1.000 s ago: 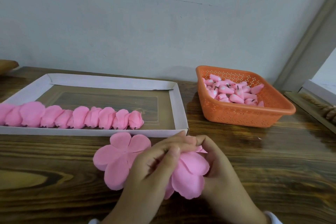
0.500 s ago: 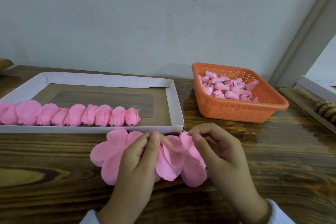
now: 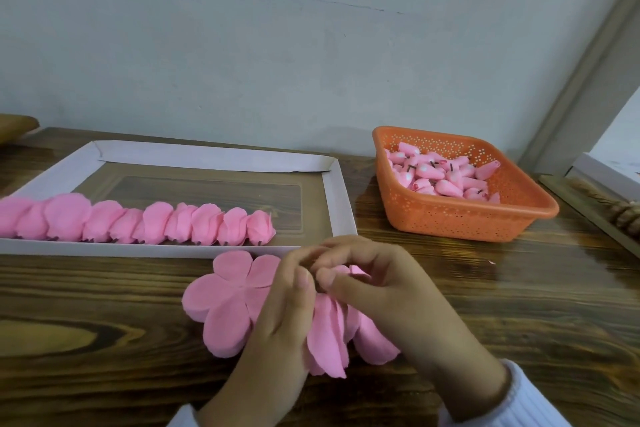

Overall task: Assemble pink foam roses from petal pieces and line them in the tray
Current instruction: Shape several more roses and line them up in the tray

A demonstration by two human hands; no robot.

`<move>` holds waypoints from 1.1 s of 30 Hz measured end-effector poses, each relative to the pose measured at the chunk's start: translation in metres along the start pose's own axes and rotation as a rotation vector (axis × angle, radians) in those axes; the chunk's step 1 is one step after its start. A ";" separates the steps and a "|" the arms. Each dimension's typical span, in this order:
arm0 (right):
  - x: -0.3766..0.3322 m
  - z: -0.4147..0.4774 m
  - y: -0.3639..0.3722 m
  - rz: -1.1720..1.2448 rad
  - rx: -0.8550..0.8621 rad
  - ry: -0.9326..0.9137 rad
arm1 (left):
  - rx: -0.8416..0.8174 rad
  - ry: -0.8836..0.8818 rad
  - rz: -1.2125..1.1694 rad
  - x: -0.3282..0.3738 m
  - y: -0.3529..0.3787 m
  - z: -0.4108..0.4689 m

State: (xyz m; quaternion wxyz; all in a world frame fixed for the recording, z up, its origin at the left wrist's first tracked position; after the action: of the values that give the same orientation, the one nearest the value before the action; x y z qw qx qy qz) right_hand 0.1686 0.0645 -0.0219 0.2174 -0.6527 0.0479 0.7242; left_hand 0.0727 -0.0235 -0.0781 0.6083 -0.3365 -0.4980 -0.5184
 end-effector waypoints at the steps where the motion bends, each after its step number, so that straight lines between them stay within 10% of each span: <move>1: 0.001 0.000 0.000 0.020 -0.035 0.010 | -0.023 0.019 0.018 0.001 0.001 0.001; 8: 0.003 -0.003 -0.005 0.014 -0.038 -0.031 | -0.027 0.095 -0.025 0.002 0.002 0.013; 13: 0.003 -0.008 -0.007 -0.424 0.036 -0.123 | 0.086 0.304 0.181 0.022 -0.006 -0.001; 20: 0.000 -0.011 0.000 -0.365 -0.103 -0.156 | -0.201 0.174 0.226 0.014 0.002 -0.003; 33: -0.002 -0.012 -0.012 -0.304 0.057 -0.119 | -0.067 0.032 0.347 0.003 0.001 0.003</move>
State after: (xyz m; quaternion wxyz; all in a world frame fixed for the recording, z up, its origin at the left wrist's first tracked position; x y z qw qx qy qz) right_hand 0.1839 0.0708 -0.0191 0.3455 -0.6020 -0.0436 0.7186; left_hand 0.0732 -0.0212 -0.0744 0.6850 -0.4292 -0.4051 -0.4270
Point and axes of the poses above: each hand's wrist, its own z-axis towards the middle knuckle, its own y-axis out of the palm, x = y × z, the point moved 1 cm from there along z, towards the middle knuckle, and after that the axes turned 12 degrees about -x, right-handed, at the moved point
